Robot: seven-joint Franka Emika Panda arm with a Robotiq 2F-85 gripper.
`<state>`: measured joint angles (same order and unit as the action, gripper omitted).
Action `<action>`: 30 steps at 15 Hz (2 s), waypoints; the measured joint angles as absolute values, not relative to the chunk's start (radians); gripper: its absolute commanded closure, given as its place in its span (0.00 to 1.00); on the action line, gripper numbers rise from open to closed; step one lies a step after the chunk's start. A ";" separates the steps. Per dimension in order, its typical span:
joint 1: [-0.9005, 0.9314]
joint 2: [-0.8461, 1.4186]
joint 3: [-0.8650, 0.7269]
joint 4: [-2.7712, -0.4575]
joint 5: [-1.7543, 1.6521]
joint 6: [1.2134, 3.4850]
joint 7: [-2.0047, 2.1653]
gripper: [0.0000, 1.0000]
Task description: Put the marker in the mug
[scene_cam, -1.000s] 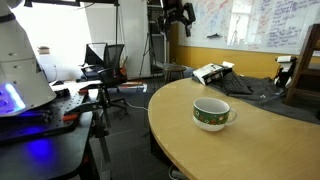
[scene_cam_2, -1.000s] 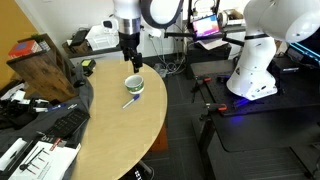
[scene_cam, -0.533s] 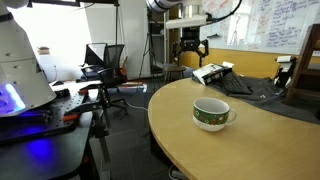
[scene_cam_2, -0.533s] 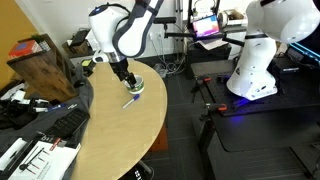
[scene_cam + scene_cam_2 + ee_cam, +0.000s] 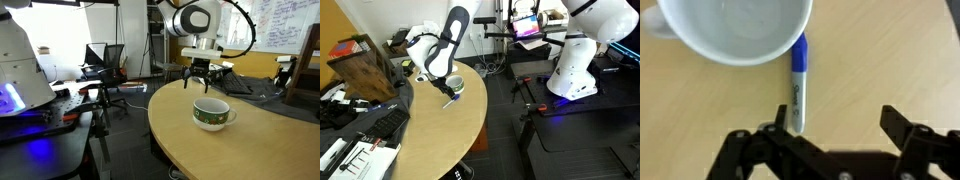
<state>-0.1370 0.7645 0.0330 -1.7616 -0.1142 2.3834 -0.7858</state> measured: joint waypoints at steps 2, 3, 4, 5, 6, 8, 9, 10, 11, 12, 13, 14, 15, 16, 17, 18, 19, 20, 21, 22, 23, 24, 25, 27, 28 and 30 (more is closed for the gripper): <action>-0.139 0.798 0.047 -1.715 -0.114 2.383 -0.786 0.00; -0.141 0.809 0.052 -1.697 -0.114 2.383 -0.786 0.00; -0.146 0.817 0.057 -1.684 -0.114 2.383 -0.786 0.00; -0.153 0.825 0.063 -1.674 -0.114 2.383 -0.787 0.00; -0.163 0.832 0.071 -1.667 -0.114 2.384 -0.788 0.00; -0.185 0.850 0.092 -1.661 -0.110 2.385 -0.793 0.00; -0.195 0.860 0.102 -1.660 -0.109 2.386 -0.798 0.00; -0.202 0.871 0.112 -1.659 -0.109 2.387 -0.801 0.00; -0.207 0.883 0.119 -1.656 -0.109 2.389 -0.801 0.00; -0.209 0.894 0.122 -1.653 -0.109 2.390 -0.801 0.02; -0.209 0.905 0.122 -1.647 -0.109 2.394 -0.801 0.06; -0.209 0.915 0.122 -1.641 -0.109 2.398 -0.801 0.09; -0.209 0.923 0.122 -1.635 -0.109 2.400 -0.801 0.17; -0.209 0.931 0.122 -1.628 -0.109 2.403 -0.801 0.22; -0.210 0.938 0.122 -1.621 -0.109 2.403 -0.800 0.24; -0.211 0.944 0.122 -1.614 -0.109 2.403 -0.800 0.29; -0.212 0.950 0.122 -1.607 -0.109 2.403 -0.799 0.31; -0.213 0.957 0.121 -1.600 -0.109 2.403 -0.798 0.27; -0.215 0.964 0.121 -1.591 -0.109 2.403 -0.797 0.27; -0.217 0.971 0.120 -1.582 -0.109 2.403 -0.797 0.27; -0.219 0.977 0.120 -1.574 -0.108 2.403 -0.797 0.28; -0.222 0.984 0.120 -1.564 -0.108 2.403 -0.796 0.30; -0.225 0.992 0.120 -1.554 -0.107 2.403 -0.796 0.32; -0.229 1.006 0.120 -1.534 -0.107 2.403 -0.796 0.56; -0.230 1.013 0.120 -1.525 -0.107 2.403 -0.796 0.62; -0.232 1.022 0.120 -1.508 -0.107 2.403 -0.795 0.79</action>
<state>-0.2316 1.0224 0.1202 -1.5084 -0.1073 2.4026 -0.7948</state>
